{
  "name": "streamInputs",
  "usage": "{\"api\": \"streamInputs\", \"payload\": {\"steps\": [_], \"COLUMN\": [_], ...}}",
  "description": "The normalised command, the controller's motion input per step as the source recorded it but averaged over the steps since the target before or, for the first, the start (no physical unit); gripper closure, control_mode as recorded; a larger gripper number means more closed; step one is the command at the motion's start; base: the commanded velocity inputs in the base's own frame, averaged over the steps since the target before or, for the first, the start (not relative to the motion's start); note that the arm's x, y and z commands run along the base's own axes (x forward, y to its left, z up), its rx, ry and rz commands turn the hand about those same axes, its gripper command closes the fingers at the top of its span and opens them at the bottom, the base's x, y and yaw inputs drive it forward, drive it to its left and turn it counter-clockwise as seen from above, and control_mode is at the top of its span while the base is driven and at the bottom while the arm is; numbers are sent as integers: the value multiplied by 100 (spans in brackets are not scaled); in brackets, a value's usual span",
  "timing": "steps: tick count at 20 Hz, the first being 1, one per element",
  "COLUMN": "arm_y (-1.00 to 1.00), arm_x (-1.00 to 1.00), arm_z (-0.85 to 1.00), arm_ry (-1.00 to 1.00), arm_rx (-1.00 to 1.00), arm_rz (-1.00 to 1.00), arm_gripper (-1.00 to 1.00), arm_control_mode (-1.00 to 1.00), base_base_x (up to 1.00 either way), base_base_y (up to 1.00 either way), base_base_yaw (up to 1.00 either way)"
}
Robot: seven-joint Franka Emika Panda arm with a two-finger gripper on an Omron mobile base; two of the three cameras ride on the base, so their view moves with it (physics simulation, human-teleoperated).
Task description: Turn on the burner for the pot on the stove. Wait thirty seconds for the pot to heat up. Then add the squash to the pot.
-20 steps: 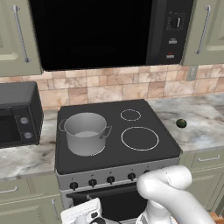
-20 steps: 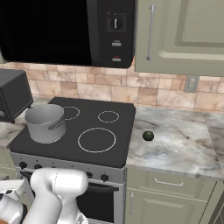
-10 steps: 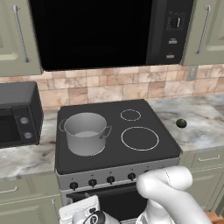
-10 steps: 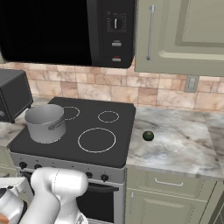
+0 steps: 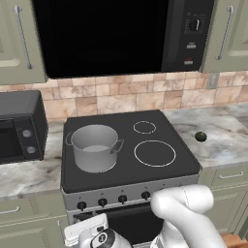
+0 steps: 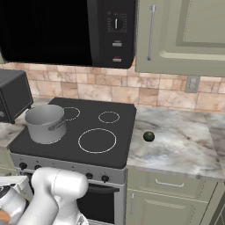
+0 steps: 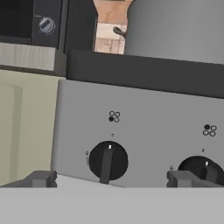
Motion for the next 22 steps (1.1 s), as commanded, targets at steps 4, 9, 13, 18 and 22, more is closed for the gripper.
{"api": "streamInputs", "payload": {"steps": [4, 9, 13, 18, 22], "arm_y": [1, 0, 0, 0, 0], "arm_x": [8, 20, 20, 10, 3], "arm_z": [-20, -16, 0, 0, 0], "arm_ry": [0, 0, 0, 0, 0], "arm_rx": [0, 0, 0, 0, 0], "arm_rz": [0, 0, 0, 0, 0], "arm_gripper": [-100, -100, -100, -100, -100], "arm_control_mode": [-100, -100, -100, -100, -100], "base_base_x": [0, 0, 0, 0, 0], "base_base_y": [0, 0, 0, 0, 0], "base_base_yaw": [0, 0, 0, 0, 0]}}
